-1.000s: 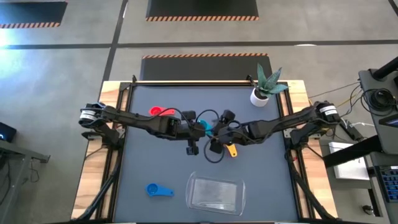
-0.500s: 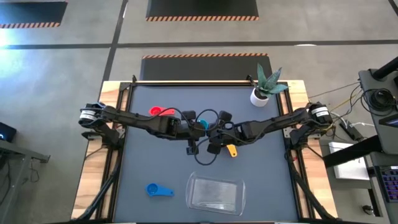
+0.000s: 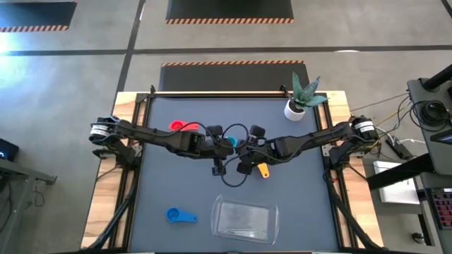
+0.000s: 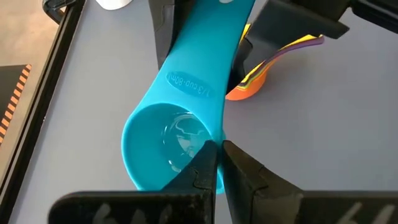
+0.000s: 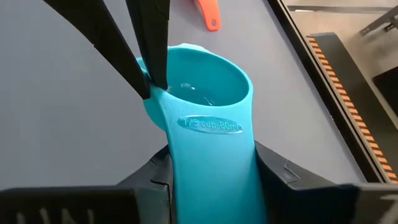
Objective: Nest measuring cups in basket
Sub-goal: Stack the light blue measuring cup on top of the yellow measuring cup
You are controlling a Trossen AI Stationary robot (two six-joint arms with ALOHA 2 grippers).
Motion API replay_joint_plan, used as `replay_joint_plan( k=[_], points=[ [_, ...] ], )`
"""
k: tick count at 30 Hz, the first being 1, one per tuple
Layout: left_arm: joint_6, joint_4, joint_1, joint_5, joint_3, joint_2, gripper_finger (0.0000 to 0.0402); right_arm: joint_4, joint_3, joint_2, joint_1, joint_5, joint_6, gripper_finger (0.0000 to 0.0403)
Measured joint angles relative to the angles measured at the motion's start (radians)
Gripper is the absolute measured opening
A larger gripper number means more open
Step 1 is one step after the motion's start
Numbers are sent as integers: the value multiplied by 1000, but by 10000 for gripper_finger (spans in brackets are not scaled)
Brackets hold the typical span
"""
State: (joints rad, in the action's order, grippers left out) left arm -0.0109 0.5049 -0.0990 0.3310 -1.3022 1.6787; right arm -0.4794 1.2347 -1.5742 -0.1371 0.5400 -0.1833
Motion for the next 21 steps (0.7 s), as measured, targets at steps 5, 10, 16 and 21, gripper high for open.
replay_joint_plan(
  k=[5,10,16,21],
  points=[
    [0,0,0,0,0,0,0,-10,-1,0,0,0,0,103],
    [0,2,0,-4,0,0,0,-19,-1,1,1,-27,-15,100],
    [2,7,-1,-8,1,0,0,-19,-1,1,4,-88,-54,106],
    [5,10,0,1,6,0,0,-16,-1,3,6,-116,-69,135]
  ],
)
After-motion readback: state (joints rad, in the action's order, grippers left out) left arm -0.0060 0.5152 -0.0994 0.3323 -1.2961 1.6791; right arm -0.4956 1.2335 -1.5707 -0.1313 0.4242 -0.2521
